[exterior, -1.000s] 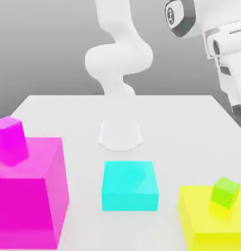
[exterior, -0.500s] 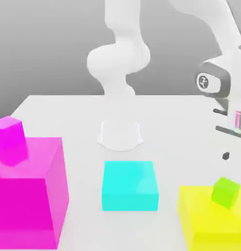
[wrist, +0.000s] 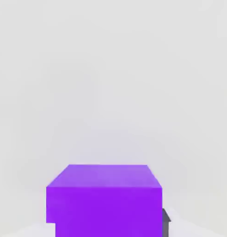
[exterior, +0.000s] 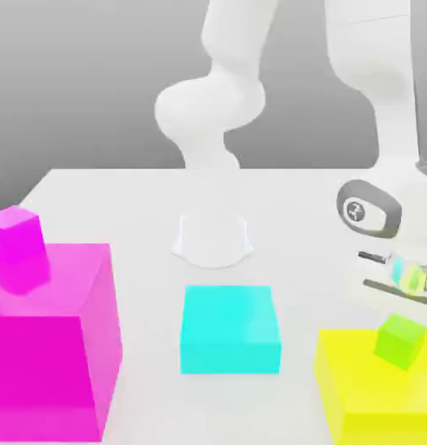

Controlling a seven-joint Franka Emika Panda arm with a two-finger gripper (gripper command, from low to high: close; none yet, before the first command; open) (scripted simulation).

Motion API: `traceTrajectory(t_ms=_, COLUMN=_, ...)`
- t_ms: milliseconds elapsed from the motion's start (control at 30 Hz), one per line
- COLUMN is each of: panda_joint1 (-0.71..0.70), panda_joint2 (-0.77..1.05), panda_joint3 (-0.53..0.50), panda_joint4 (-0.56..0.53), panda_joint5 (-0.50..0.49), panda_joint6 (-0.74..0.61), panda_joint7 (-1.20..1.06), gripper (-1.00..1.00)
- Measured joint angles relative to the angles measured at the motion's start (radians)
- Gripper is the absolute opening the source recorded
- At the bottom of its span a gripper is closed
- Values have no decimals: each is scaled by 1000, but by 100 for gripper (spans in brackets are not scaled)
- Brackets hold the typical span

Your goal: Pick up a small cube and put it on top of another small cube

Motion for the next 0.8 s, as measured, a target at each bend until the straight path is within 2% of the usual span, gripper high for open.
traceTrajectory(t_ms=200, panda_joint1=6, panda_joint2=-181, panda_joint3=-2, panda_joint4=-36, panda_joint5=4, panda_joint6=-146, panda_joint7=4, gripper=-100)
traceTrajectory(t_ms=333, panda_joint1=-10, panda_joint2=-213, panda_joint3=34, panda_joint4=-22, panda_joint5=110, panda_joint6=-189, panda_joint7=-9, gripper=-100)
traceTrajectory(t_ms=567, panda_joint1=-102, panda_joint2=-269, panda_joint3=-18, panda_joint4=72, panda_joint5=260, panda_joint6=-294, panda_joint7=18, gripper=-100)
traceTrajectory(t_ms=633, panda_joint1=-151, panda_joint2=-282, panda_joint3=-54, panda_joint4=106, panda_joint5=266, panda_joint6=-333, panda_joint7=43, gripper=-100)
traceTrajectory(t_ms=800, panda_joint1=-303, panda_joint2=-302, panda_joint3=-150, panda_joint4=197, panda_joint5=213, panda_joint6=-449, panda_joint7=117, gripper=-100)
